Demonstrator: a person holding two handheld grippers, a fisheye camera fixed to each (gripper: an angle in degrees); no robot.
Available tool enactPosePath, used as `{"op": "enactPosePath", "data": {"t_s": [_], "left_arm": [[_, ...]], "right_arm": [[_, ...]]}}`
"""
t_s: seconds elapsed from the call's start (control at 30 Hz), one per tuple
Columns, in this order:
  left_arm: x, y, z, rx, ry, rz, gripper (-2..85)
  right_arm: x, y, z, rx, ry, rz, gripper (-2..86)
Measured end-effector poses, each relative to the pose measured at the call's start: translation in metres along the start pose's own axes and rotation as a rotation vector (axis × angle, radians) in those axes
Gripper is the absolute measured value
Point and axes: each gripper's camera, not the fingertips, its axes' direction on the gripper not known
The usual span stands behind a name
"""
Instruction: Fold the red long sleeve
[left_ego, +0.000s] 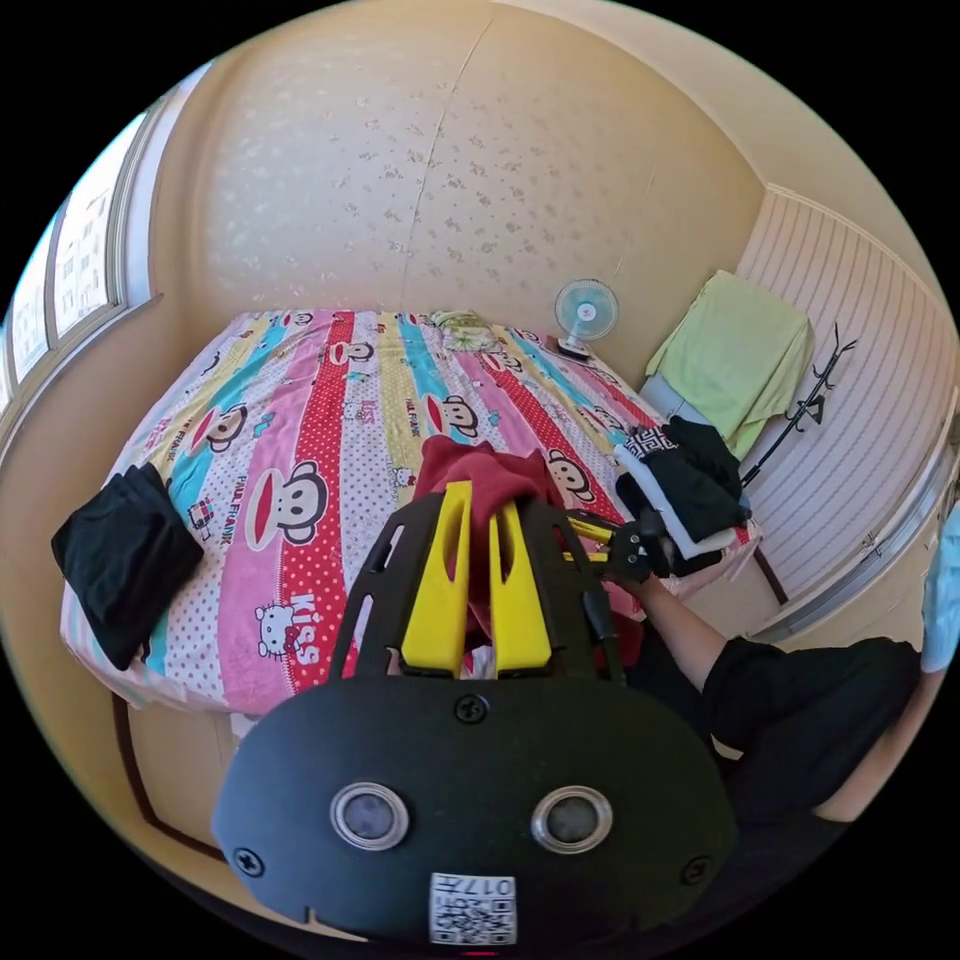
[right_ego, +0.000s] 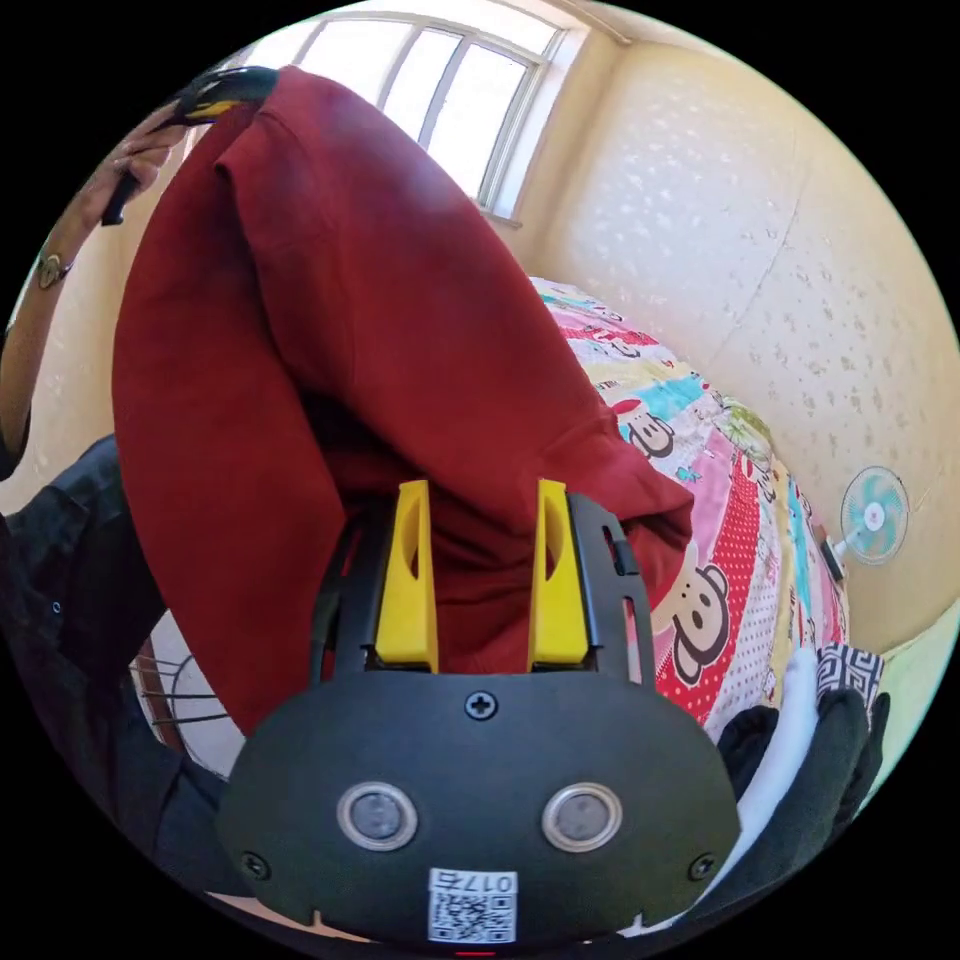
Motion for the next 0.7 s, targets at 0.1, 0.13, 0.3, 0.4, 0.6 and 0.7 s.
{"op": "enactPosePath", "data": {"t_s": [0.1,0.13,0.3,0.4,0.6,0.7], "left_arm": [[-0.006,0.006,-0.028,0.020,-0.022,-0.023,0.2],[-0.009,0.008,-0.042,0.030,-0.032,-0.031,0.2],[-0.019,0.013,-0.102,0.117,0.030,-0.078,0.2],[-0.013,0.013,-0.146,0.189,0.109,-0.070,0.1],[0.038,0.009,-0.255,0.451,0.167,0.023,0.0],[0.058,0.005,-0.316,0.645,0.225,0.045,0.1]], "right_arm": [[-0.014,-0.029,0.008,-0.026,0.048,0.009,5.1],[-0.016,-0.033,0.002,-0.003,0.068,0.022,4.8],[-0.010,-0.068,-0.140,0.344,0.374,0.336,3.7],[-0.012,-0.082,-0.238,0.562,0.478,0.456,3.3],[-0.054,-0.091,-0.404,0.966,0.507,0.595,2.9],[-0.087,-0.098,-0.458,1.122,0.595,0.593,2.9]]}}
